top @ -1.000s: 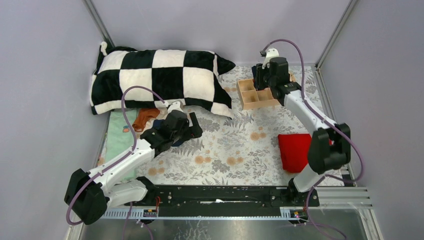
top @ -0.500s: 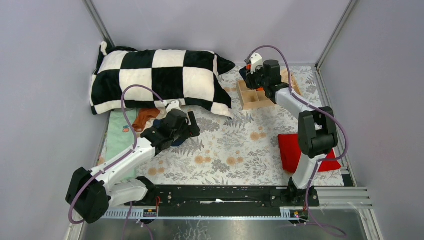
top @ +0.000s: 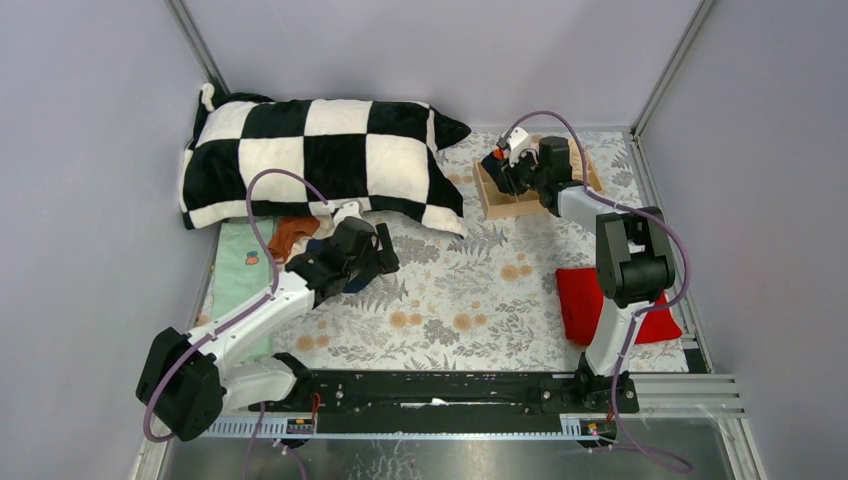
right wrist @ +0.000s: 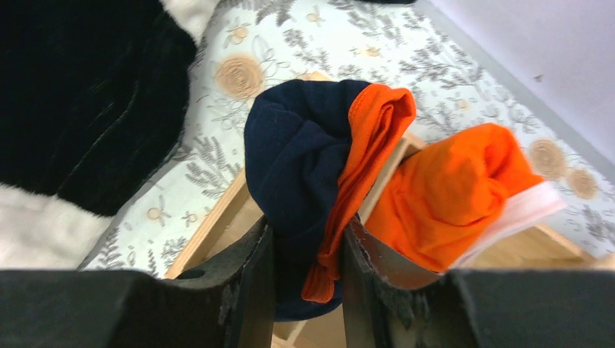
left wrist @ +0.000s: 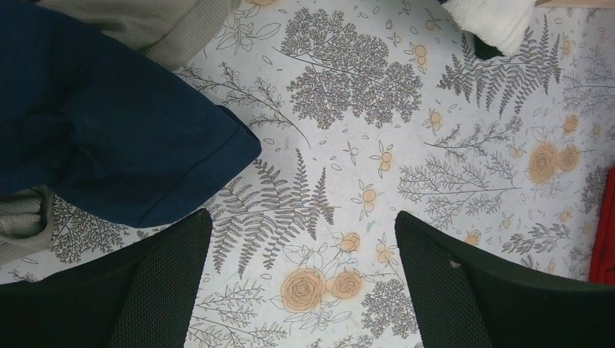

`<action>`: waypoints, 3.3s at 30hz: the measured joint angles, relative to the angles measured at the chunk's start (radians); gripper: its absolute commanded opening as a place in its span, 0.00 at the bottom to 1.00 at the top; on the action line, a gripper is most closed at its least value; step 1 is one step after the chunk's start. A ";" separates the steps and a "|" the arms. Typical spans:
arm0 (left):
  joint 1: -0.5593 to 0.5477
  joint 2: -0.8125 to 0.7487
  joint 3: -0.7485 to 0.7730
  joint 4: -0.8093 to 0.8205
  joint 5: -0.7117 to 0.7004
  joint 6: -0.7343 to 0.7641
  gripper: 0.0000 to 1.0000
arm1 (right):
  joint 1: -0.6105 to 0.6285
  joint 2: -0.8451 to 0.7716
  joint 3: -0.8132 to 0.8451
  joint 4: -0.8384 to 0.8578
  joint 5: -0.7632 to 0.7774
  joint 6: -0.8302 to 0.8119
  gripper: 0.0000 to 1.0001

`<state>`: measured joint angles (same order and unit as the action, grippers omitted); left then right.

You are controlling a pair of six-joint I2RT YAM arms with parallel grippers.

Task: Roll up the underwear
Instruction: Place the underwear in the storage box, then reset both arms

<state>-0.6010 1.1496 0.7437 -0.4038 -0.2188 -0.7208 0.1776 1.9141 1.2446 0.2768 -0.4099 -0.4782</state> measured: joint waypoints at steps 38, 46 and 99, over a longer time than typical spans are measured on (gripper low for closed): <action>0.021 0.035 0.000 0.006 0.040 0.000 0.99 | 0.009 0.123 0.197 -0.354 0.097 -0.105 0.00; 0.021 0.043 0.000 0.006 0.043 0.000 0.99 | 0.010 0.171 0.285 -0.453 0.132 -0.117 0.05; 0.048 -0.037 0.067 -0.039 -0.009 0.053 0.99 | 0.005 -0.349 0.147 -0.423 0.175 0.454 1.00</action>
<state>-0.5533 1.1130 0.8104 -0.4431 -0.2276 -0.6682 0.1829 1.5650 1.3918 -0.1459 -0.2348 -0.0242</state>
